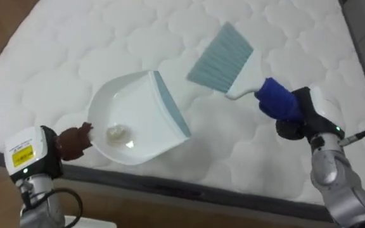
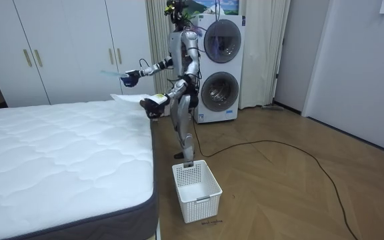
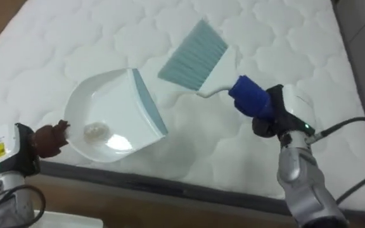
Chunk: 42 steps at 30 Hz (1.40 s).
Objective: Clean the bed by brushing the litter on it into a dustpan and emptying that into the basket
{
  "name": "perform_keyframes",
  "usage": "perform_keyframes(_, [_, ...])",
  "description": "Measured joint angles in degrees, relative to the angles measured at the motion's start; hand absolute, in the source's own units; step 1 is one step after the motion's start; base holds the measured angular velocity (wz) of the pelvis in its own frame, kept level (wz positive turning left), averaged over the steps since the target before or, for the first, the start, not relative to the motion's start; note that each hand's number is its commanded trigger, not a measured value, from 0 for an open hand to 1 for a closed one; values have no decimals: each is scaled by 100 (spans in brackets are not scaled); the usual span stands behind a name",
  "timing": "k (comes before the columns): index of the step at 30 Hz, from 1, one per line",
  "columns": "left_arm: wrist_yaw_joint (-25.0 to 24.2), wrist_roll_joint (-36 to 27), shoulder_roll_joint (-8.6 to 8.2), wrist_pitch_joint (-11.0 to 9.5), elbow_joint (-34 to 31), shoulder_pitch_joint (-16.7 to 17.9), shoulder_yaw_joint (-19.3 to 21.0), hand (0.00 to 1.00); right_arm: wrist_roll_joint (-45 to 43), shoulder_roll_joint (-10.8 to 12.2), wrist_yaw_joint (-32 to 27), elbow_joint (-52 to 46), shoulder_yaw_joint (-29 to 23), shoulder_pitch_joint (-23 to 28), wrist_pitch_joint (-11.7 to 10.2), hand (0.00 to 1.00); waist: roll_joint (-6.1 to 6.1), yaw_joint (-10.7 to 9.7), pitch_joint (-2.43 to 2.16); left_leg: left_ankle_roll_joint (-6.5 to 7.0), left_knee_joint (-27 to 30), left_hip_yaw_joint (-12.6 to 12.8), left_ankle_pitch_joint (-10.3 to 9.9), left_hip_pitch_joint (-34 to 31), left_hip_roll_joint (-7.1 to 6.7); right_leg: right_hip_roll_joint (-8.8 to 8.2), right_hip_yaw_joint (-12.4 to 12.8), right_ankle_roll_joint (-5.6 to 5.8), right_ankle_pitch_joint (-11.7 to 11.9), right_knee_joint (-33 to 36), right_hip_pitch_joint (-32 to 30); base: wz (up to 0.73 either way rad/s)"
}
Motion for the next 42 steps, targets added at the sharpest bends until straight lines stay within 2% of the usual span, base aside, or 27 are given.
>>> perform_keyframes(2, [-57,-133,-1,-32,-123,97,39,100,439,1,-137,-119,-162,45,-4,0,43,-14,-7,0,-20,-186,1,141,-63,15,-32,27,-18,-151,275,61])
perform_keyframes(6, [-271,-202,-3,-143,-633,606,562,100,801,-4,-340,-349,-545,62,-53,0,85,-41,-36,-11,-162,-382,5,495,-148,44,13,58,-37,-446,806,38])
perform_keyframes(11, [-523,-461,-88,-121,-857,865,1016,100,1217,-5,-409,-686,-755,100,-55,0,139,-31,-58,-30,-233,-553,16,676,-182,68,20,70,-44,-533,1061,22])
perform_keyframes(17, [-653,-515,-193,-134,-1267,1047,1130,100,1568,-7,-391,-925,-742,148,-56,0,140,255,-57,-84,-288,-598,60,674,-162,102,-3,68,-44,-543,1051,1])
perform_keyframes(22, [-756,-455,-286,-131,-1346,1141,1167,100,1955,-7,-454,-982,-743,143,-77,0,129,432,-53,-126,-279,-752,101,589,-160,159,-20,56,-51,-537,1067,15])
perform_keyframes(24, [-839,-428,-334,-134,-1450,1147,1240,100,2066,-7,-569,-982,-745,144,-119,0,118,561,-45,-150,-194,-832,137,414,-141,208,-161,-2,-50,-548,1026,36])
perform_keyframes(25, [-859,-411,-353,-133,-1492,1146,1276,100,2054,-6,-621,-973,-744,146,-122,0,118,552,-44,-163,-161,-881,153,355,-147,219,-265,-15,-53,-547,1025,71])
perform_keyframes(26, [-871,-406,-361,-144,-1568,1127,1280,100,2040,-7,-764,-929,-776,146,-127,0,121,532,-40,-166,-97,-905,239,232,-156,234,-537,-37,-62,-539,1025,110])
perform_keyframes(27, [-872,-406,-366,-165,-1609,1099,1267,100,2041,-8,-894,-890,-843,146,-162,0,117,511,-36,-158,-154,-883,416,149,-182,235,-758,-67,-71,-534,1019,120])
perform_keyframes(28, [-872,-406,-366,-172,-1614,1079,1258,100,2041,-8,-954,-864,-890,147,-207,0,115,510,-29,-159,-278,-888,540,133,-202,242,-797,-92,-80,-535,1013,136])
perform_keyframes(29, [-872,-406,-373,-175,-1620,1037,1246,100,2039,-25,-1083,-793,-965,150,-318,0,92,503,-21,-163,-694,-870,904,148,-267,250,-827,-178,-111,-601,985,145])
perform_keyframes(30, [-872,-407,-382,-179,-1668,976,1248,100,2039,-73,-1169,-778,-1050,152,-402,0,-35,397,54,-82,-901,-403,1136,56,-233,127,-1157,-279,-213,-693,891,148])
perform_keyframes(31, [-875,-415,-396,-181,-1681,969,1279,100,2035,-70,-1157,-761,-1074,132,-412,0,2,369,83,41,-471,64,919,-110,-71,118,-1434,-294,-226,-664,867,129])
perform_keyframes(32, [-901,-420,-391,-180,-1679,1020,1341,100,2029,-16,-1136,-759,-1065,193,-403,0,14,374,80,73,507,978,267,-213,251,116,-1907,-307,-244,-677,914,101])
perform_keyframes(33, [-948,-440,-384,-178,-1675,1097,1393,100,2043,-9,-1066,-770,-1045,222,-371,0,24,370,79,45,1174,1560,-199,-77,603,143,-2321,-296,-279,-652,981,88])
perform_keyframes(34, [-988,-467,-378,-177,-1668,1104,1408,100,2047,-14,-1043,-777,-1046,221,-343,0,34,361,86,4,1365,1802,-375,41,786,142,-2539,-286,-318,-593,1004,92])
perform_keyframes(35, [-1064,-468,-378,-173,-1669,1095,1425,100,2066,-24,-1025,-809,-1047,214,-287,0,100,315,82,-40,1661,2187,-636,233,1131,133,-3012,-253,-434,-439,1064,124])
perform_keyframes(36, [-1153,-469,-379,-161,-1669,1063,1399,100,2065,-28,-1024,-813,-1046,202,-253,0,124,190,106,-116,1749,2496,-786,314,1379,93,-3451,-197,-547,-174,1142,138])
perform_keyframes(37, [-1197,-468,-385,-145,-1669,1041,1358,100,2065,-30,-1022,-810,-1053,199,-240,0,144,139,125,-130,1624,2600,-812,303,1391,60,-3547,-170,-580,-16,1150,164])
perform_keyframes(38, [-1278,-439,-396,-120,-1669,1029,1272,100,2064,-16,-1019,-800,-1069,214,-229,0,149,-28,127,-102,1344,2645,-811,311,1289,-8,-3412,-179,-584,246,1118,186])
perform_keyframes(39, [-1334,-339,-398,-128,-1683,979,1200,100,1998,-16,-1021,-803,-1192,215,-235,0,126,-134,102,-78,995,2499,-786,340,1081,-72,-2945,-213,-616,420,993,184])
perform_keyframes(40, [-1339,-311,-395,-130,-1681,931,1188,100,1962,-12,-1037,-801,-1257,207,-241,0,89,-133,108,-37,910,2436,-704,327,977,-120,-2755,-214,-638,488,890,150])
perform_keyframes(41, [-1335,-314,-410,-116,-1681,919,1167,100,1960,-28,-1052,-804,-1323,188,-273,0,84,-68,101,3,721,2285,-573,307,811,-188,-2569,-209,-632,590,806,103])
perform_keyframes(42, [-1334,-335,-409,-94,-1680,938,1169,100,1953,-25,-1110,-803,-1289,193,-299,0,98,17,89,32,614,2160,-499,292,687,-225,-2606,-174,-611,582,865,86])
